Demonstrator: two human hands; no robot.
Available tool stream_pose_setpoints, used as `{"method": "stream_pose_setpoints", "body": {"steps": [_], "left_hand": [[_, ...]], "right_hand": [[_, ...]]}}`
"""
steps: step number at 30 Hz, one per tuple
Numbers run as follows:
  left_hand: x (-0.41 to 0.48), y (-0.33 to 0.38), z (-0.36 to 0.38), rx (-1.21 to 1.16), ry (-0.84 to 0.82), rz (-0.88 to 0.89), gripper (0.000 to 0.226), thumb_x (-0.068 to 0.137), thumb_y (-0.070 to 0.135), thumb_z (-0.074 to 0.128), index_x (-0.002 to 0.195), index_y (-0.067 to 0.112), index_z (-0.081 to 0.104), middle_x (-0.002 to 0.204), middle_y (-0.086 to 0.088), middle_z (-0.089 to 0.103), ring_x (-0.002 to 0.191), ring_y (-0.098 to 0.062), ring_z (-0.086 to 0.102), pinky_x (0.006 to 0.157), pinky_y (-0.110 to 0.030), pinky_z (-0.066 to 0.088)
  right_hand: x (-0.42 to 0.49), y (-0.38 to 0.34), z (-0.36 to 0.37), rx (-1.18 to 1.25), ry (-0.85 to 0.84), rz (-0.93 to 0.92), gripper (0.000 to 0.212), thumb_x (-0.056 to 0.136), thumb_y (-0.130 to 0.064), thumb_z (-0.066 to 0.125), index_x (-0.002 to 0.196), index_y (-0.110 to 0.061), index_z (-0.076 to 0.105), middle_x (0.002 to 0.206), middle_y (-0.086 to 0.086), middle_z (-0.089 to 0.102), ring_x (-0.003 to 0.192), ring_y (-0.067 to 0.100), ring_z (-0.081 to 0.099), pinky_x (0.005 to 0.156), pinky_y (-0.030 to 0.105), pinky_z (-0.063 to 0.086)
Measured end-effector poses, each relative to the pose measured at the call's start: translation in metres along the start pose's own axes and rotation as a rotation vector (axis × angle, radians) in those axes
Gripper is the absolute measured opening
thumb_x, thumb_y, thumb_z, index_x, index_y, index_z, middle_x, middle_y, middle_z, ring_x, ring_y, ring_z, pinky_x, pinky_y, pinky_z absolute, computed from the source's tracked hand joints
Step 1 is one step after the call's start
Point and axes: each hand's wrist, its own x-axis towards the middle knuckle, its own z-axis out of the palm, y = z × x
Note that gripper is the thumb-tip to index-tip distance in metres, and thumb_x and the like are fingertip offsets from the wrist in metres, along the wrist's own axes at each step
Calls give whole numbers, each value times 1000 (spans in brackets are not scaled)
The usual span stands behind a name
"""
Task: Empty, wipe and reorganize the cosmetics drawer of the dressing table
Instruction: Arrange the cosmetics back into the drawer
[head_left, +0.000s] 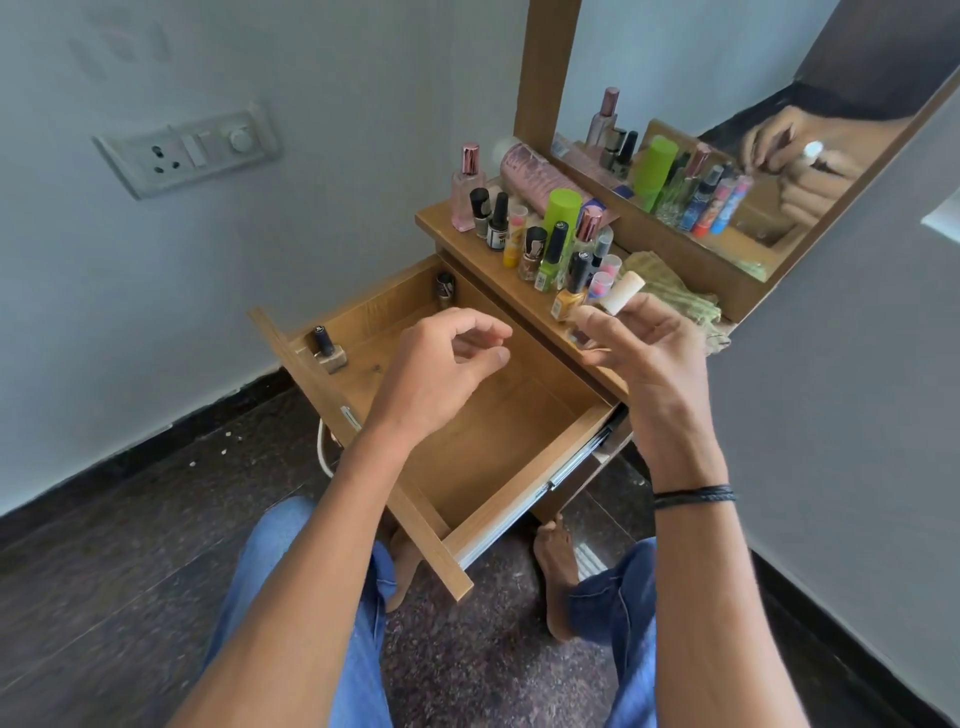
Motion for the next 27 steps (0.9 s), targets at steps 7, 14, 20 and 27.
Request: {"method": "stream_pose_setpoints", "body": {"steps": [7, 14, 20, 27], "left_hand": [[-11, -43, -37, -18, 222, -165, 16, 93, 21, 68, 107, 27, 73, 104, 16, 72, 91, 1, 67, 72, -5, 49], [-11, -72, -39, -177, 534, -245, 23, 90, 6, 62, 100, 25, 71, 94, 3, 71, 79, -16, 68, 77, -38, 60], [-9, -79, -34, -274, 731, -237, 28, 90, 2, 62, 109, 22, 67, 106, -2, 67, 86, -20, 68, 68, -34, 61], [-4, -84, -54, -473, 926, -317, 32, 88, -7, 56, 110, 14, 65, 111, -7, 64, 72, -5, 63, 62, -23, 54]], "right_hand": [[-5, 22, 45, -15, -24, 131, 23, 90, -25, 77, 88, -3, 72, 66, 4, 68, 58, 9, 62, 63, 19, 56], [-8, 33, 72, 32, -37, 274, 33, 98, -36, 67, 76, -13, 70, 71, 4, 70, 64, 8, 66, 70, 22, 59], [-11, 50, 94, -96, -76, 286, 40, 98, -40, 65, 88, -3, 75, 91, 16, 77, 76, 12, 72, 85, 33, 62], [-6, 77, 113, -205, -191, 251, 27, 93, -27, 75, 91, -1, 73, 81, 1, 76, 87, 20, 77, 88, 43, 62]]}}
